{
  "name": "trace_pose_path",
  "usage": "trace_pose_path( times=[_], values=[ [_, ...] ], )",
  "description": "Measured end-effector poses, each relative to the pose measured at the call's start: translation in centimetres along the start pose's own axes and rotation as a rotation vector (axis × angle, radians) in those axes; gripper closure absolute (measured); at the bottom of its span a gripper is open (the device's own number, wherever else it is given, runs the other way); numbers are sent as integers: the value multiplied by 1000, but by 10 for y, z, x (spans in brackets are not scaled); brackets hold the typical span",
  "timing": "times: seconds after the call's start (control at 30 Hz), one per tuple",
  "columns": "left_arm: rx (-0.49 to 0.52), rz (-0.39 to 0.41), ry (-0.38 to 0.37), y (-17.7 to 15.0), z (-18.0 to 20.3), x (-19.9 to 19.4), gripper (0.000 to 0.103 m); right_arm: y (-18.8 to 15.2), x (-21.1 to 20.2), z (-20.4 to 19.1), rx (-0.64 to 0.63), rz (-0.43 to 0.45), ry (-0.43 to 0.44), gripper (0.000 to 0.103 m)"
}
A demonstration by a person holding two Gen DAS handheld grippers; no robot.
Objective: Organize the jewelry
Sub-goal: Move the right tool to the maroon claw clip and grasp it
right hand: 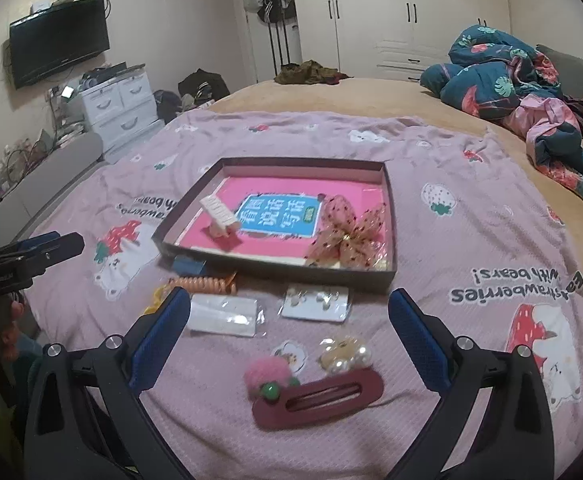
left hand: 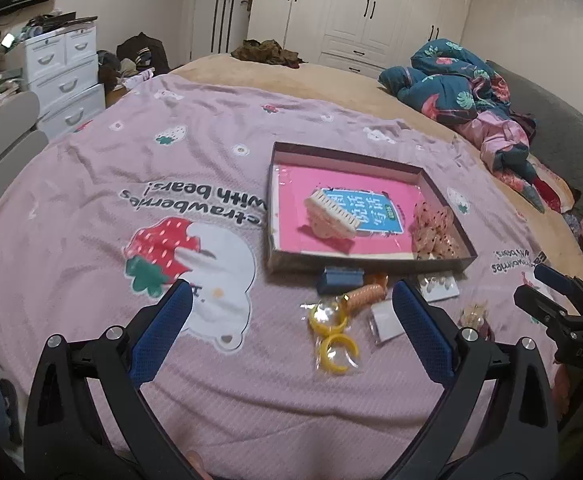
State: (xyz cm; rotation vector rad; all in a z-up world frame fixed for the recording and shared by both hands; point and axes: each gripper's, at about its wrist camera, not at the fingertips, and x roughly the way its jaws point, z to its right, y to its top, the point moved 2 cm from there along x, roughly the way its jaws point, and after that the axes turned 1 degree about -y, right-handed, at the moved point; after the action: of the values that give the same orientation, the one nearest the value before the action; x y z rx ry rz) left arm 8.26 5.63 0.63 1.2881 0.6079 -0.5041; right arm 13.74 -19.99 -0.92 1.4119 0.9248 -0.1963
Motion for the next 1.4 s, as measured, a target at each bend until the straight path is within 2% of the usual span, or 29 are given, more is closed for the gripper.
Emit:
trace_pose_path(
  times=[0.47, 0.97, 1.4],
  values=[
    [2, -42, 18, -30, -10, 4, 9, -27, 7, -14, -23, -57, 17, 4],
    [39, -137, -22, -55, 17, 40, 9, -52, 12, 16, 16, -108, -22, 4],
    [33, -200, -7, -66, 23, 73, 11, -73, 30, 25, 56, -175, -13, 4]
  ],
)
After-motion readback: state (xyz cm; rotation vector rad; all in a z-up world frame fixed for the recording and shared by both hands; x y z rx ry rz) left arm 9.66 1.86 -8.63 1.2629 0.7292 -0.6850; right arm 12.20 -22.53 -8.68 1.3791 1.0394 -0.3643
